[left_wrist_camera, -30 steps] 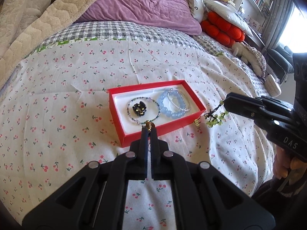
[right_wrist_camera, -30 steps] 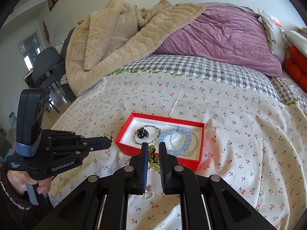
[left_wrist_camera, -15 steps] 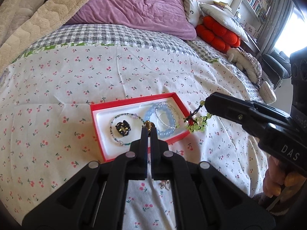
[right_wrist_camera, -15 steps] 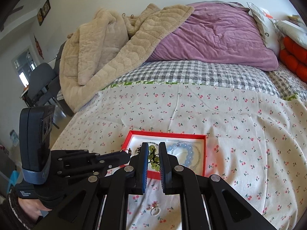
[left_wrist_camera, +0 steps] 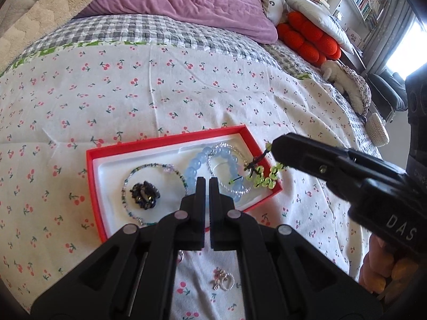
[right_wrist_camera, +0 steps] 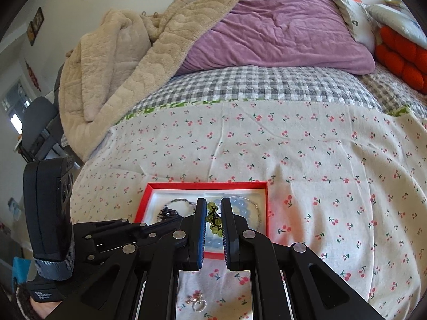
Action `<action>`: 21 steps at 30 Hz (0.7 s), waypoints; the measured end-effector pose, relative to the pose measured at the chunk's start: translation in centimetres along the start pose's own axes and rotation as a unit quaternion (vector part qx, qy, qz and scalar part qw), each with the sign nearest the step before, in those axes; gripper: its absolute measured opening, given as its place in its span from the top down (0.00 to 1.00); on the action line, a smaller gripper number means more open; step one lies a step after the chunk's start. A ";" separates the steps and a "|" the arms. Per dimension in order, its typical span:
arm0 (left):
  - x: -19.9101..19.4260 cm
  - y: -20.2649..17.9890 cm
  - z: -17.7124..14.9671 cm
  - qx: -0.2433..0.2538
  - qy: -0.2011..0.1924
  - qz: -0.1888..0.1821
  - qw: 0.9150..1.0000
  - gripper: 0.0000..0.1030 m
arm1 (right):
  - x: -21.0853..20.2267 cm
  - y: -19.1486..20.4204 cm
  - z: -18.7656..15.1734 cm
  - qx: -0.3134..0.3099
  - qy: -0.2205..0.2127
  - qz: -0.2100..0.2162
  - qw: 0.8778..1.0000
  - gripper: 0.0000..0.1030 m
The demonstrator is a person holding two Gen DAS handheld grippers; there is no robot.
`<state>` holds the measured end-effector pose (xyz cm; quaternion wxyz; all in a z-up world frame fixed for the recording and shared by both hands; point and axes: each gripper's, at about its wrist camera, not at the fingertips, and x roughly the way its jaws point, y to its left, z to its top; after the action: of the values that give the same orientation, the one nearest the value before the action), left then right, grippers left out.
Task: Organize jewelry
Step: 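Carry the gold charm in the left tool while the right tool carries the green bracelet into the red box, then open both tools to drop the charm and bracelet into the box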
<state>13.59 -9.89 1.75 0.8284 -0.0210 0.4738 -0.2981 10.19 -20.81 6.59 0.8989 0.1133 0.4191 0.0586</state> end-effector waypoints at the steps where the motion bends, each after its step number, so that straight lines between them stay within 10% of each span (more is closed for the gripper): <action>1: 0.1 0.0 0.1 0.000 -0.001 0.001 1.000 0.97 | 0.2 -0.1 0.0 0.003 0.001 0.001 1.000 0.90; 16: 0.0 0.7 0.9 -0.009 -0.012 0.009 1.000 0.97 | 2.0 -1.6 0.8 0.026 0.018 0.013 0.999 0.86; 21: -1.5 0.8 0.6 -0.001 -0.023 0.019 1.000 0.74 | 1.6 -2.1 0.8 0.034 0.021 0.018 0.999 0.85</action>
<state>13.85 -8.64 2.97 0.8446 -0.0200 0.4551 -0.2813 11.86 -22.62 5.38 0.8844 0.1500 0.4373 0.0632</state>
